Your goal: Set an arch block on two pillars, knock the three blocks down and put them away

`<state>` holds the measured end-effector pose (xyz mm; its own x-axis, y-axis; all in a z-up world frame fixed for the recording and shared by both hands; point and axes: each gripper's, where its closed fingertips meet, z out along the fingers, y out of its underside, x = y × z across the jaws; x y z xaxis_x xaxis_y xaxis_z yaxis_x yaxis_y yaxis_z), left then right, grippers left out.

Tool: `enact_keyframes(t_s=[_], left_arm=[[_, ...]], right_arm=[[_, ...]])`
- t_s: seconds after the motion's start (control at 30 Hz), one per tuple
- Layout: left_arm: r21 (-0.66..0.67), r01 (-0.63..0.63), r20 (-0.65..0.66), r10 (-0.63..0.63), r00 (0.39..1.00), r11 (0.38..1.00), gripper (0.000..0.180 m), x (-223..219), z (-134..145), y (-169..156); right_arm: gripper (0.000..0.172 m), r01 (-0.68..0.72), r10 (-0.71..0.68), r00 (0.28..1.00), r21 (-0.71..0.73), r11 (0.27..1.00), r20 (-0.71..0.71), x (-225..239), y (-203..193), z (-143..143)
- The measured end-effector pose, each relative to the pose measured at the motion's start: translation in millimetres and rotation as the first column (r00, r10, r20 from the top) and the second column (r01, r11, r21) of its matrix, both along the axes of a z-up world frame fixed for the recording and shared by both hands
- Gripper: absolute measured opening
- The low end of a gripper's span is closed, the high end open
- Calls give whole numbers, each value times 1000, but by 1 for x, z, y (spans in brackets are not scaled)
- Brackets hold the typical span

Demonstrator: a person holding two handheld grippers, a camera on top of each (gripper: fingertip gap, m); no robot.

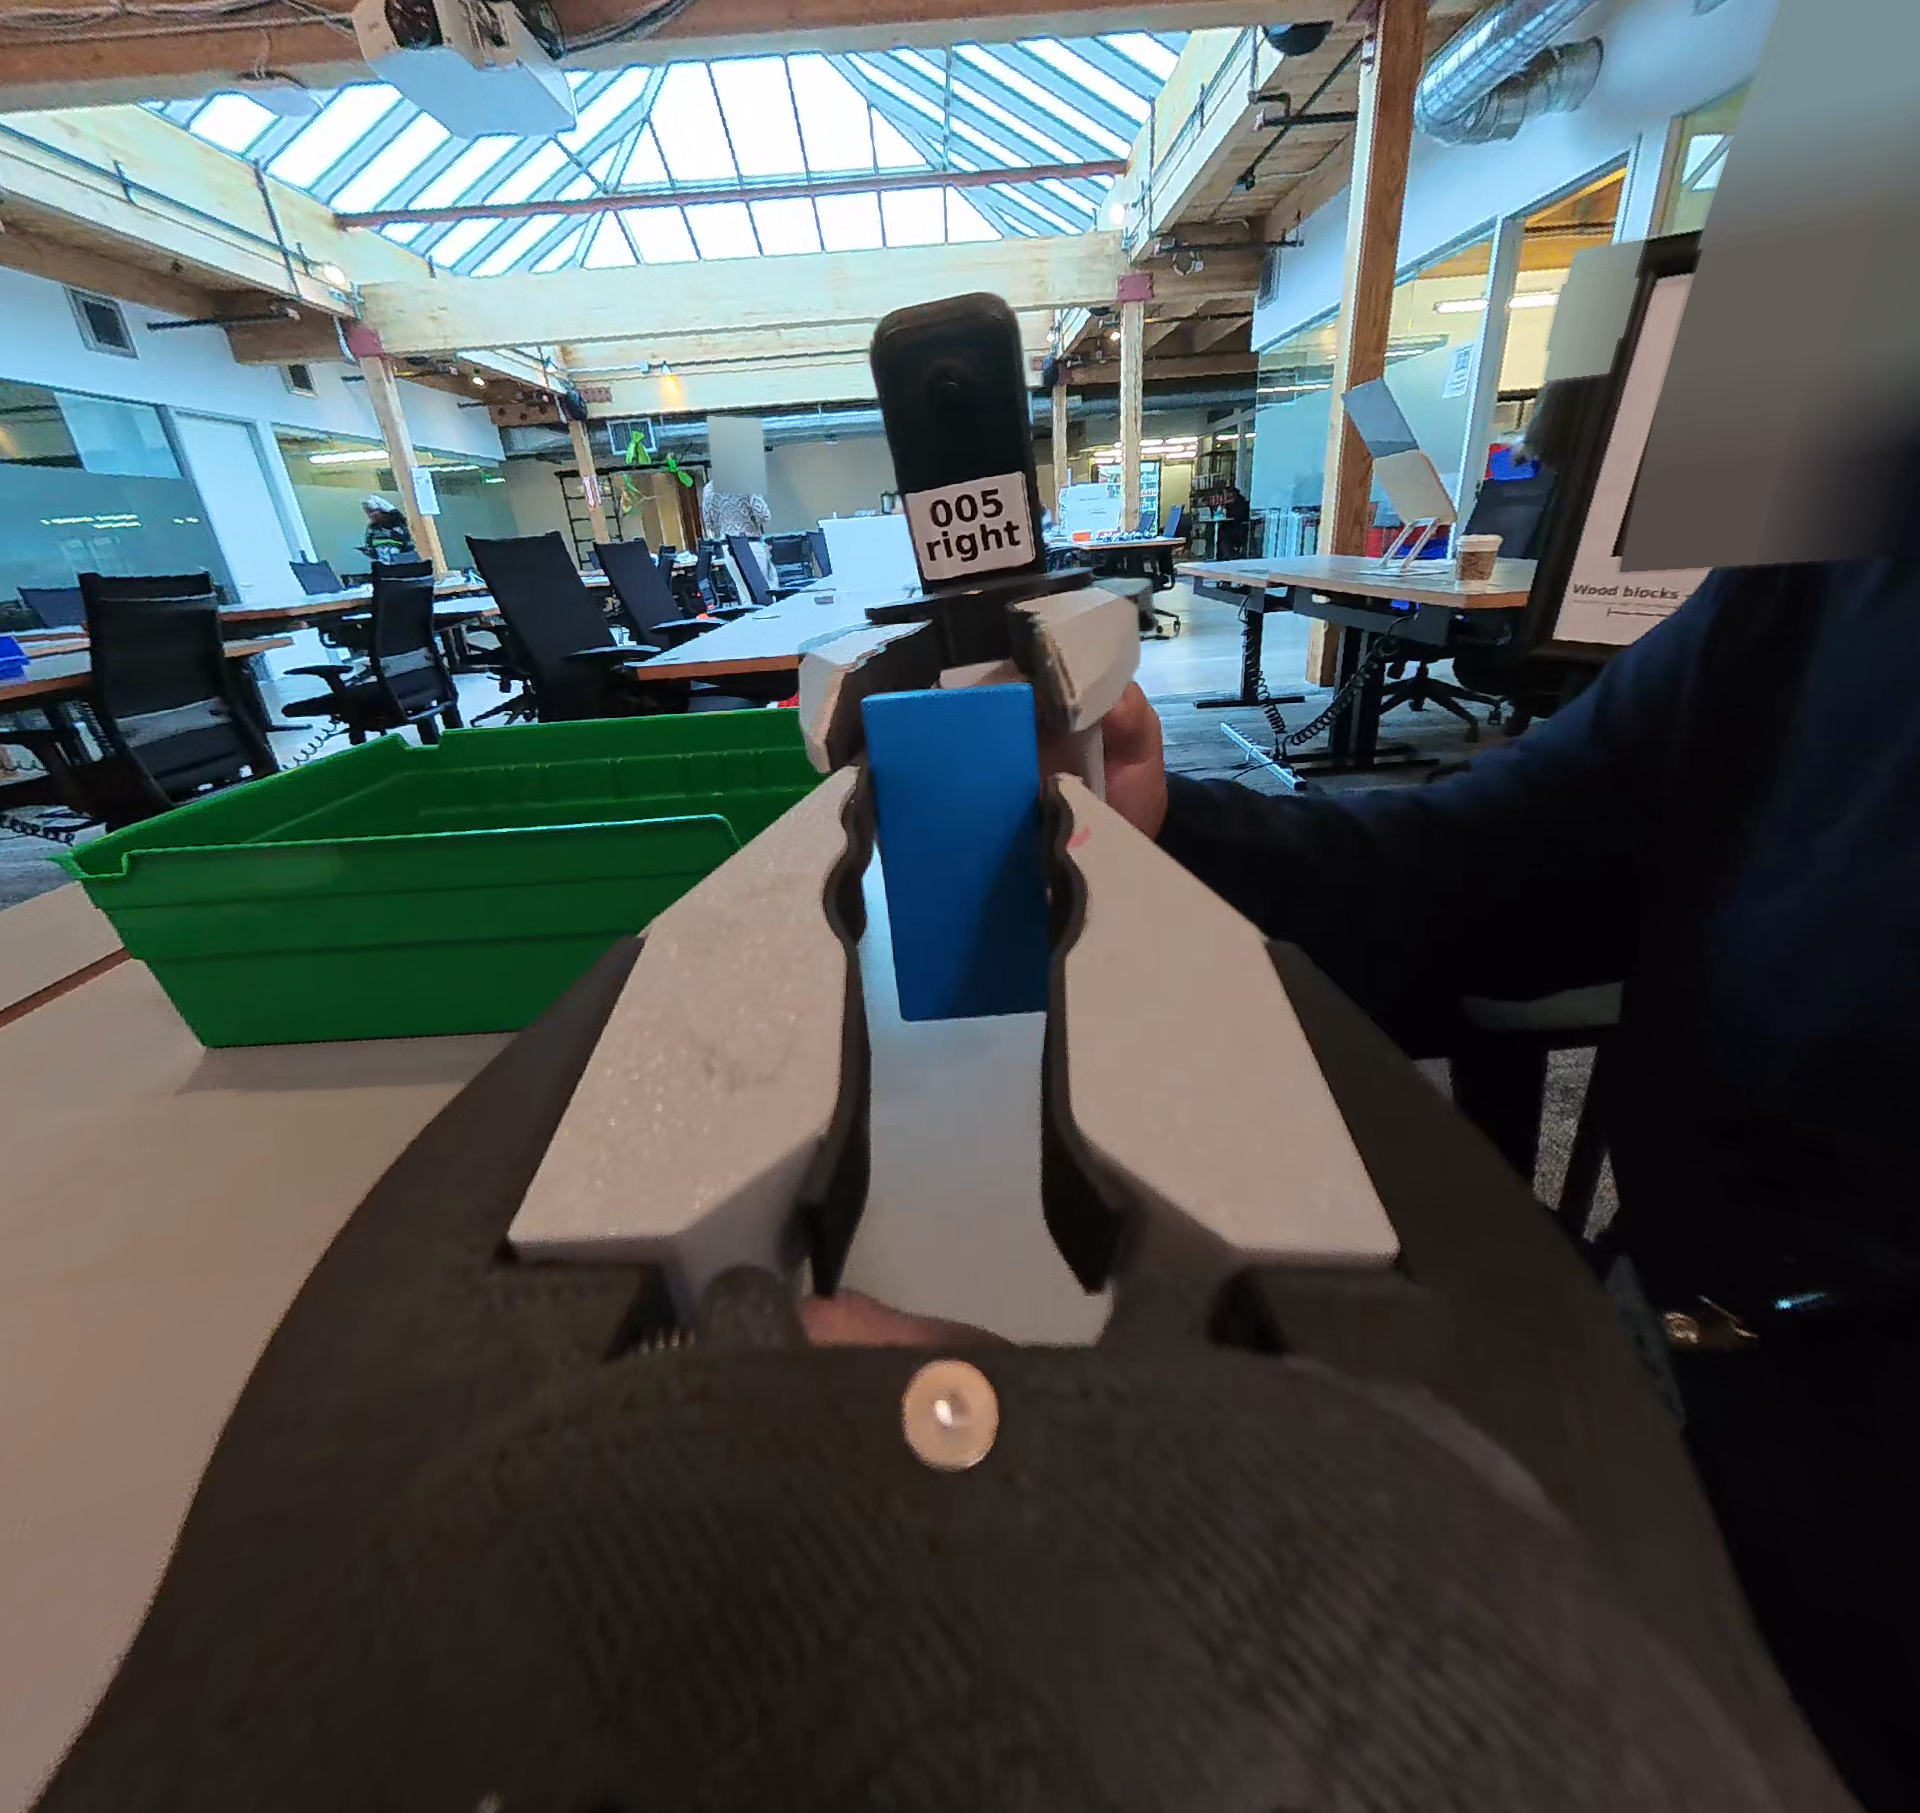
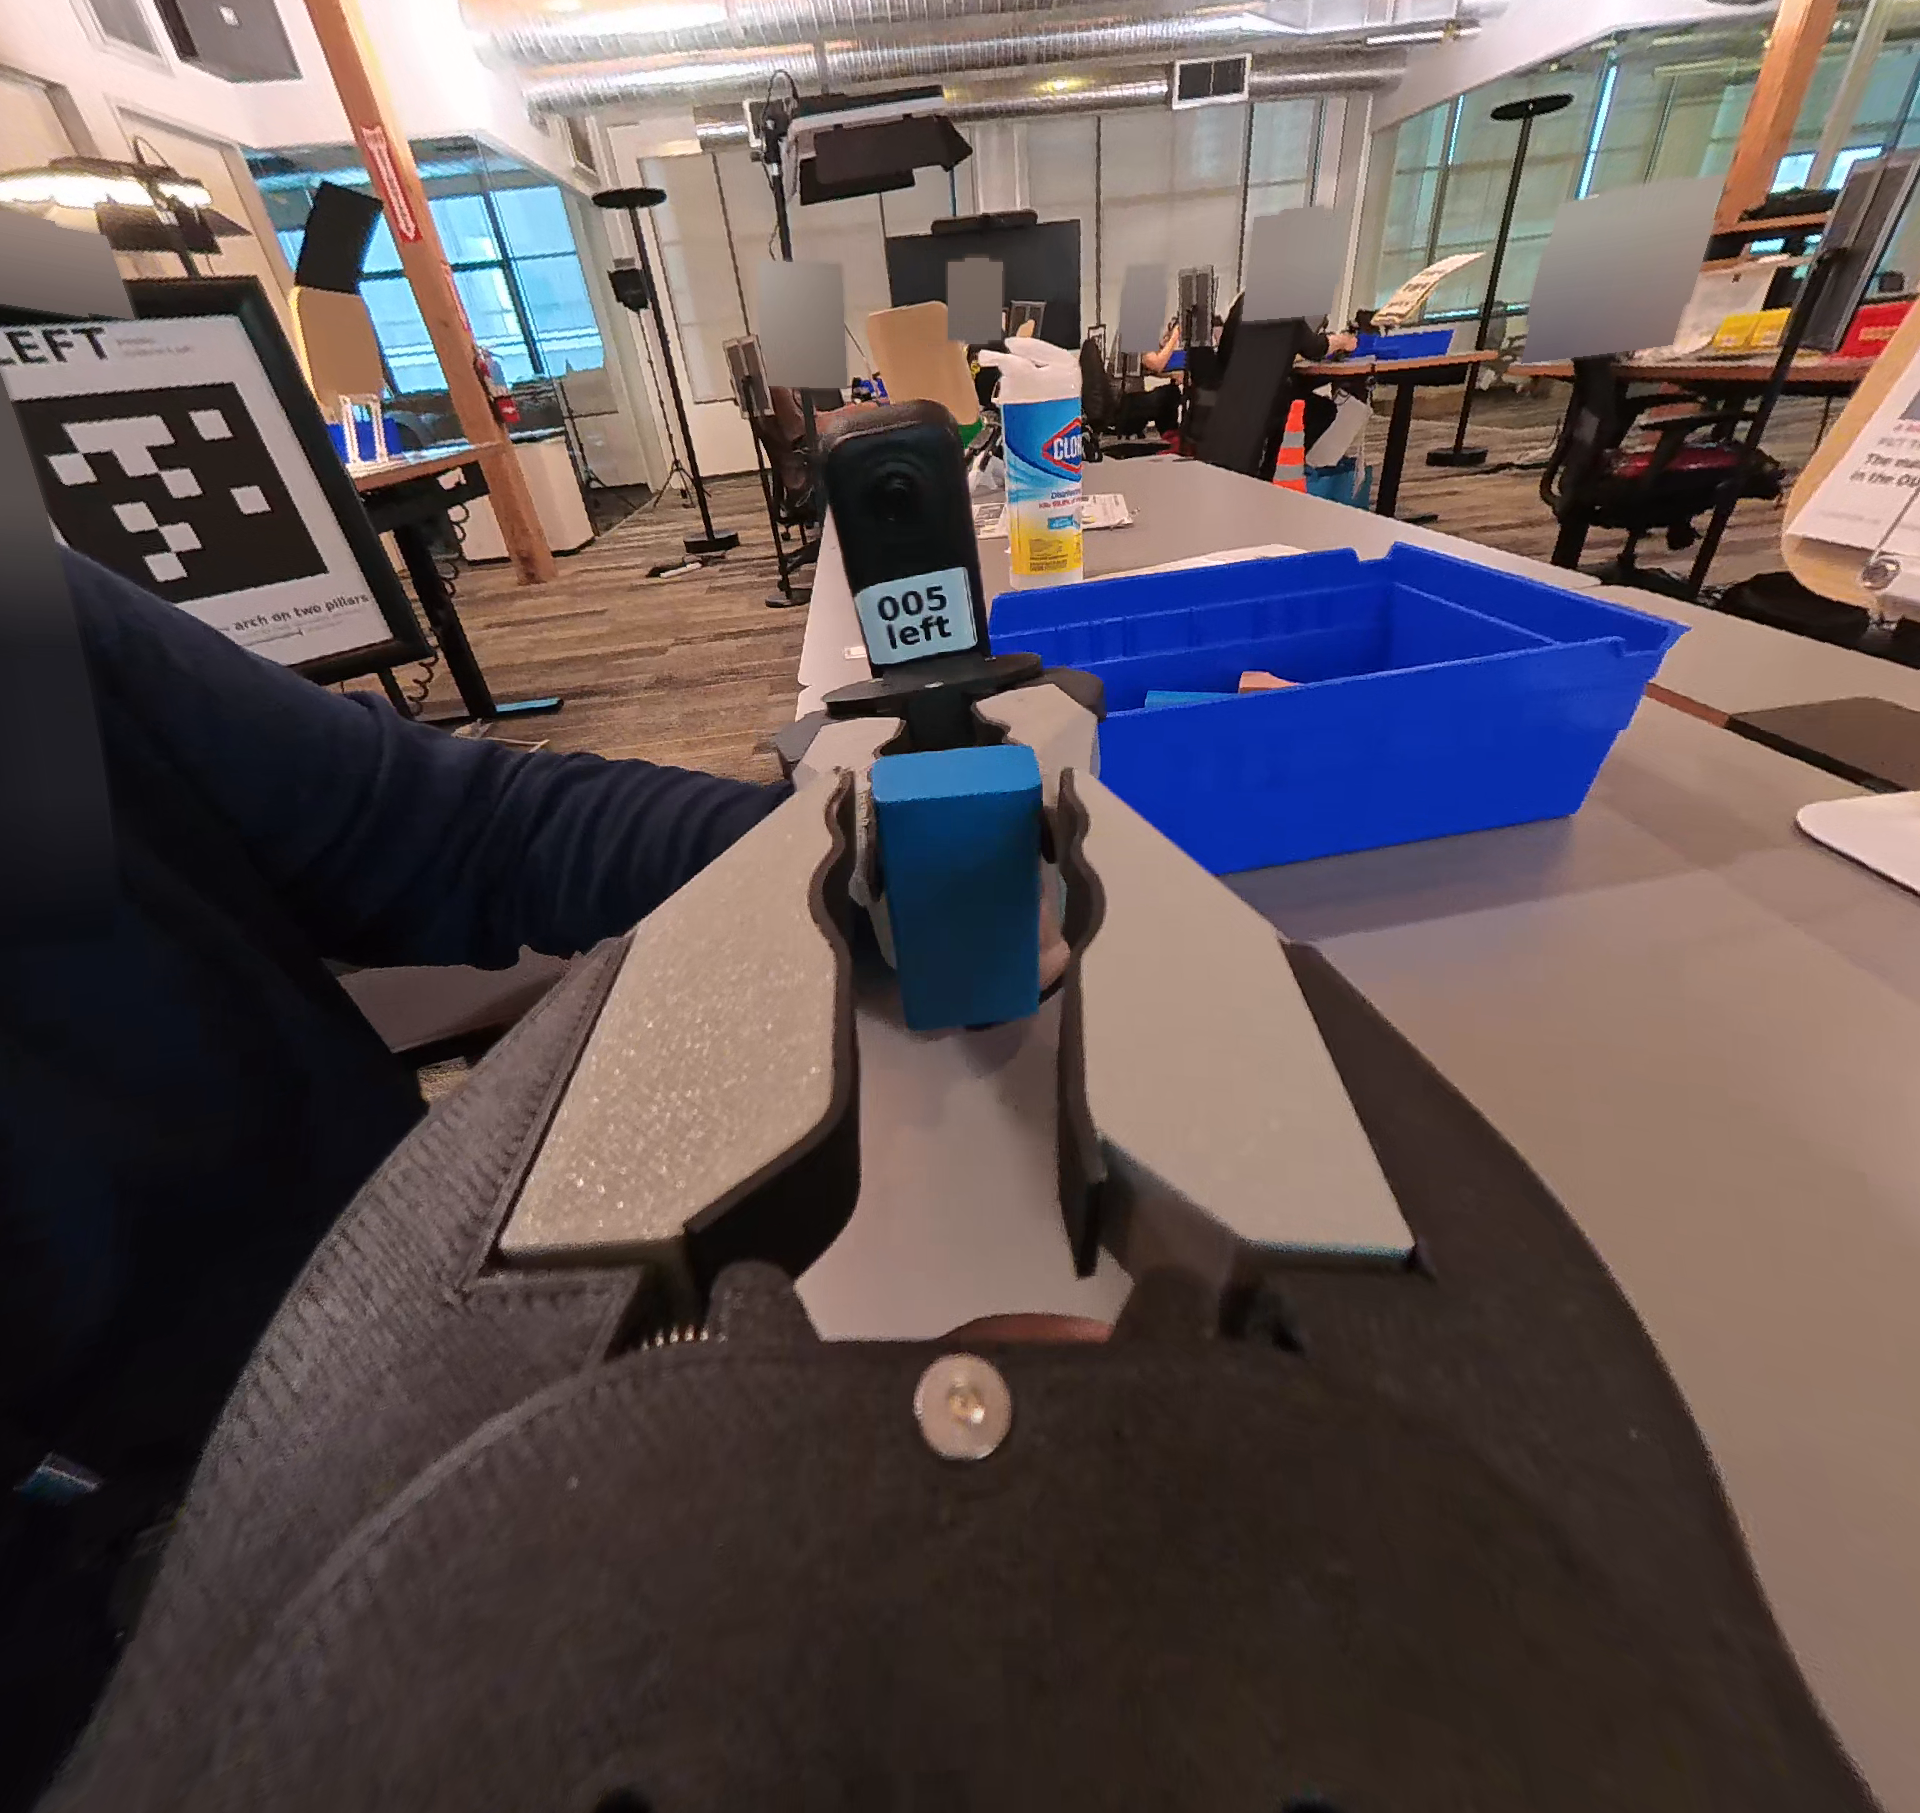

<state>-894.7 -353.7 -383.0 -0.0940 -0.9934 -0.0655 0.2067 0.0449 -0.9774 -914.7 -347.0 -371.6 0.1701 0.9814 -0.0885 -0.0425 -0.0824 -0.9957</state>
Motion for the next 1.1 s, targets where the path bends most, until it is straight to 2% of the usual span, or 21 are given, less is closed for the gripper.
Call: enact_keyframes(t_s=[0.1,0.57,0.73,1.1], left_arm=[[-15,5,2,-5,1000,1000,30,1,0,0],[-74,-7,-11,6,1000,997,30,4,-5,6],[-48,-26,-74,22,997,999,30,10,-17,5],[-29,-12,-172,6,985,1000,30,14,-31,4]], right_arm=[[29,10,-9,1000,20,1000,-9,-1,1,0],[29,48,-48,999,32,998,-7,0,7,-2],[29,46,-46,998,20,999,-41,5,8,5],[31,21,-21,1000,32,999,-1,3,4,-5]])
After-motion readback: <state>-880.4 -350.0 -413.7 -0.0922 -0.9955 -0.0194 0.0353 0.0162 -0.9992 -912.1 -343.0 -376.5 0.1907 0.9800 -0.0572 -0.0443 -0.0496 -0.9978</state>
